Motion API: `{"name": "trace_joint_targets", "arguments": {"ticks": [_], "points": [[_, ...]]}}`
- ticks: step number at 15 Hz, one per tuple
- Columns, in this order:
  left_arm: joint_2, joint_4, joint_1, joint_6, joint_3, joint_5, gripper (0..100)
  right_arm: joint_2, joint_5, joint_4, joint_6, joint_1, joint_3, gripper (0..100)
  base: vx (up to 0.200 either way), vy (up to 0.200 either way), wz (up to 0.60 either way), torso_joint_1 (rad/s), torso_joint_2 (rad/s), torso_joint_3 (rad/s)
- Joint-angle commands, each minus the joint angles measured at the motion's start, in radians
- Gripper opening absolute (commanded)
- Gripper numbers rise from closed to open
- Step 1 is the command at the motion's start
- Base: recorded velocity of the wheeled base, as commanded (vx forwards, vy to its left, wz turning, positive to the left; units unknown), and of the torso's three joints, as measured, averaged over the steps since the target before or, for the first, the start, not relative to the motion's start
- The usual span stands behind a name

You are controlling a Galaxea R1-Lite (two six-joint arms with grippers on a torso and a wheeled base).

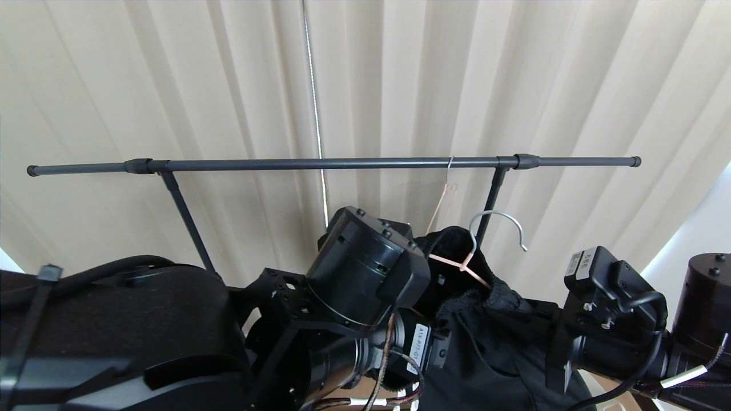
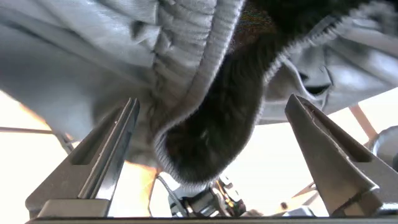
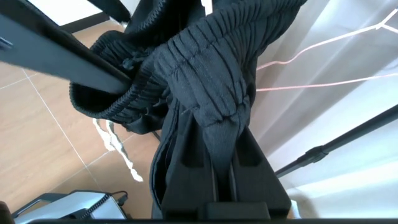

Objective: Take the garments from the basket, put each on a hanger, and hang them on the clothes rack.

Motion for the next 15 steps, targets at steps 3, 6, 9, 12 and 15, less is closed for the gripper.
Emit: {"name": "trace_joint_targets", "arguments": {"ticks": [3, 6, 9, 12, 15], "points": [[-0.15, -0.003, 0.008, 0.07, 0.098, -0.001, 100, 0.01, 0.05, -0.001, -0.001, -0.006, 0.015, 0, 0.0, 0.0, 0.0, 0.0, 0.0, 0.0], [-0.291, -0.005, 0.081, 0.192, 0.178, -0.006, 100, 0.018, 0.07, -0.001, -0.004, -0.008, 0.024, 0, 0.0, 0.0, 0.0, 0.0, 0.0, 0.0], [-0.367, -0.005, 0.129, 0.325, 0.215, -0.017, 100, 0.01, 0.149, -0.013, -0.004, -0.009, 0.043, 0, 0.0, 0.0, 0.0, 0.0, 0.0, 0.0], [-0.394, -0.005, 0.23, 0.567, 0.225, -0.189, 100, 0.012, 0.209, -0.084, -0.004, -0.008, 0.086, 0, 0.0, 0.0, 0.0, 0.0, 0.0, 0.0], [-0.386, 0.0, 0.359, 0.859, 0.204, -0.432, 100, 0.009, 0.263, -0.097, -0.004, -0.008, 0.104, 0, 0.0, 0.0, 0.0, 0.0, 0.0, 0.0]]}}
